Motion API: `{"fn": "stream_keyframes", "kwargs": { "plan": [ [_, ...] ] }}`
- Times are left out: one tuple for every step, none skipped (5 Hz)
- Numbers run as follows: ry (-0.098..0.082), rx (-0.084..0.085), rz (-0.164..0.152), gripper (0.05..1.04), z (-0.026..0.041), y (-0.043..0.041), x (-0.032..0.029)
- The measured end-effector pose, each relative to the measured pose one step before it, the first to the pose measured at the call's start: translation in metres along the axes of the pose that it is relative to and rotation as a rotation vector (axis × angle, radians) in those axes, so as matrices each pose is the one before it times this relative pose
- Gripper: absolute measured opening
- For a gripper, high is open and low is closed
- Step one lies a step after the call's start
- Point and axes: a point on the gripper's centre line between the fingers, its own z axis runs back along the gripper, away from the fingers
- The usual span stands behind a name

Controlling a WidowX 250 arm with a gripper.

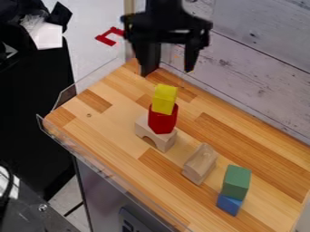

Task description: Take the yellow block off of the green block and put it on top of the red hexagon

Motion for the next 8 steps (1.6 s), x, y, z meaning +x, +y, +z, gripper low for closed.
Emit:
{"fn": "stream_keyframes", "kwargs": {
  "plan": [
    [0.0333, 0.0072, -0.1566, 1.000, 0.00887, -0.02041, -0.01366],
    [0.0627, -0.0259, -0.1384, 1.000, -0.01382, -0.03322, -0.01281],
    [0.0486, -0.0234, -0.0510, 1.000, -0.01508, -0.01655, -0.00662],
    [0.0240, 0.0010, -0.0195, 1.000, -0.01002, -0.00452, -0.00167],
    [0.0258, 0.0147, 0.0073, 1.000, -0.00960, 0.00206, -0.00066],
    [-0.0045, 0.0129, 0.0125, 1.000, -0.00645, 0.00463, 0.00359],
    [0.0105, 0.0071, -0.0019, 1.000, -0.01191, 0.00114, -0.00219],
    [-0.0032, -0.0094, -0.0083, 1.000, -0.00425, -0.00277, 0.00003]
  ]
}}
